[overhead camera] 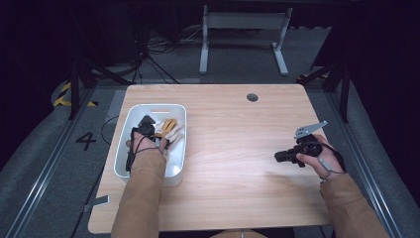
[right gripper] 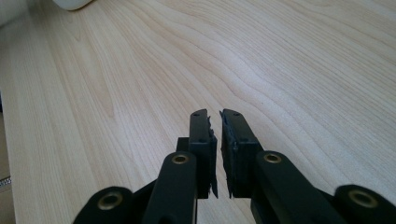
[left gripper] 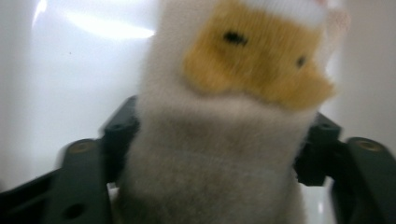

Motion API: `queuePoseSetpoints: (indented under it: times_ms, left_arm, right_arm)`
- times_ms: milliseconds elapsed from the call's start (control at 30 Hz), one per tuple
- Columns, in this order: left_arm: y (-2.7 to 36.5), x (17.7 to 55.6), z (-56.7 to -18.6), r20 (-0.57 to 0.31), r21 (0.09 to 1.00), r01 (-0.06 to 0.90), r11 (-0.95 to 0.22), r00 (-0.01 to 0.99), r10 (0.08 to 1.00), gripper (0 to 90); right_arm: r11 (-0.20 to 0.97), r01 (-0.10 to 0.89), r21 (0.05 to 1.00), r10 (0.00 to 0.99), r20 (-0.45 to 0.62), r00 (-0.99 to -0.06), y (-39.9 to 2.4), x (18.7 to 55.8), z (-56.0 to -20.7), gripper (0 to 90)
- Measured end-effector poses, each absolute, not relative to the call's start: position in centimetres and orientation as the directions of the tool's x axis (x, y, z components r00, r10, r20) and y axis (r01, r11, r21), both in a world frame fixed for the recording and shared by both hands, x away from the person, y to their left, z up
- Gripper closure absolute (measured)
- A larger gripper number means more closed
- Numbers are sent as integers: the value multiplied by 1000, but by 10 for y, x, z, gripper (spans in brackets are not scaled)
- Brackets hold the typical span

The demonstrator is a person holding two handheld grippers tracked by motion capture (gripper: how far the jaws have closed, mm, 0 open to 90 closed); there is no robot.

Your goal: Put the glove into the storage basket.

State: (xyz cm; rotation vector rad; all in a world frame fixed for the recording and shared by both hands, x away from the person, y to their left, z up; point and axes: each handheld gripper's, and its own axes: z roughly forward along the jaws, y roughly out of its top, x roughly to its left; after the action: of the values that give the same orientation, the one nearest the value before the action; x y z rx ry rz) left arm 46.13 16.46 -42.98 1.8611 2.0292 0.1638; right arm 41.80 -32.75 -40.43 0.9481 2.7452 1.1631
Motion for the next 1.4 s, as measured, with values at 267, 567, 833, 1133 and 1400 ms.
queuePoseSetpoints:
  times_ms: [267, 567, 833, 1133, 1400]
  left_arm:
    - [157, 462, -427, -150, 317, 944, 90, -44, 988, 213]
    - [155, 462, -418, -127, 355, 934, 24, 23, 992, 194]
    - [153, 461, -400, -111, 410, 912, -3, 53, 992, 200]
    - [155, 457, -376, -120, 457, 889, -12, 75, 990, 231]
    - [159, 451, -354, -104, 512, 857, -57, 127, 986, 229]
  right_arm:
    - [536, 531, 657, 537, 220, -814, -327, 418, -405, 823]
    - [535, 532, 656, 537, 222, -814, -327, 418, -405, 819]
    - [527, 536, 660, 539, 227, -811, -328, 419, -404, 810]
    - [526, 535, 661, 541, 226, -810, -329, 420, -404, 809]
    - [521, 541, 660, 551, 223, -804, -331, 420, -404, 797]
